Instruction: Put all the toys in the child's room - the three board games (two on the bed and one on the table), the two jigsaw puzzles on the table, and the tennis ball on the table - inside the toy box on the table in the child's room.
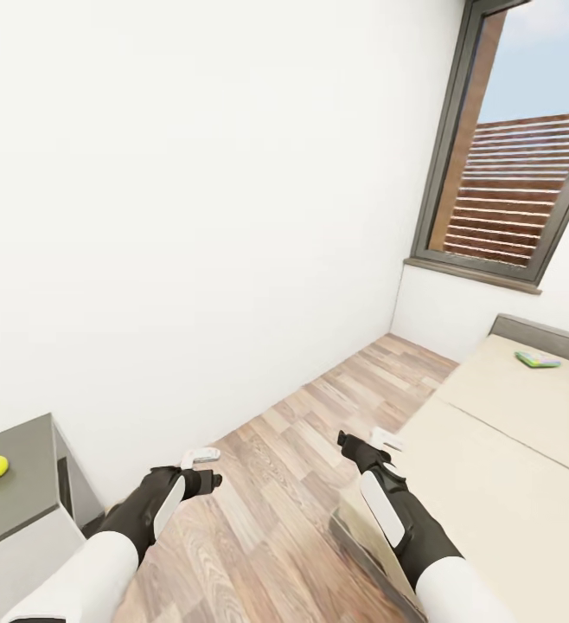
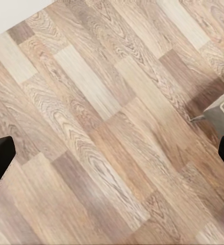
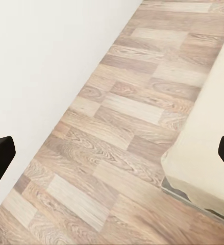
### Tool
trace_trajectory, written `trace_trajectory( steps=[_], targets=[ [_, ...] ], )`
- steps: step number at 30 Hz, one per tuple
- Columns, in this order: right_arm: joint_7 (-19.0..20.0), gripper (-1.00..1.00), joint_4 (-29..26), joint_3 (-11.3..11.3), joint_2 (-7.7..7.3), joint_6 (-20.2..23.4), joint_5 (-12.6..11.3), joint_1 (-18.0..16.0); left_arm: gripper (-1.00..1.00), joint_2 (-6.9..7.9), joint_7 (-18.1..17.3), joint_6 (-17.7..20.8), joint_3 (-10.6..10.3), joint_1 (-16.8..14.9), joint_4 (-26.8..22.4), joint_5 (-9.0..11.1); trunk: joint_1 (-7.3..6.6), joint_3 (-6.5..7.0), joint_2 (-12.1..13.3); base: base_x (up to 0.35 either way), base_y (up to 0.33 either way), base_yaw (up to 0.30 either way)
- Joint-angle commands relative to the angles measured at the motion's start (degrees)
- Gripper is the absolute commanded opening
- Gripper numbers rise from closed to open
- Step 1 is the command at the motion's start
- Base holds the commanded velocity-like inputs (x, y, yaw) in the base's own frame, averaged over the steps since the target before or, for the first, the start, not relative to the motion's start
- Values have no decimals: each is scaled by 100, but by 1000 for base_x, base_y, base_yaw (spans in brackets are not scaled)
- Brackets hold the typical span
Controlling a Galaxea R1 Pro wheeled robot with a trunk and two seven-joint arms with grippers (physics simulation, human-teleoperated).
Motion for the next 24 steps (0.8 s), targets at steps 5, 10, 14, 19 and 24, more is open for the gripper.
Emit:
trace_trajectory(
  steps=[5,10,14,19,24],
  targets=[
    [-33,100,-21,14,2,15,-42,-5,100,-3,7,26,-2,-3,-8,55,5,-13,-13,109,180,-1],
    [-31,100,-38,-2,6,15,-60,-5,100,1,7,25,0,-3,-8,55,5,-13,-13,109,176,-42],
    [-31,100,-54,-13,4,20,-98,-5,100,4,7,25,3,-3,-8,55,5,-13,-13,105,160,-201],
    [-31,100,-40,-20,4,22,-118,-5,100,4,7,25,4,-3,-8,55,5,-13,-13,98,124,-257],
    [-30,100,-31,-22,5,22,-124,-5,100,8,7,21,4,-3,-13,55,5,-13,-13,92,72,-274]
  ],
)
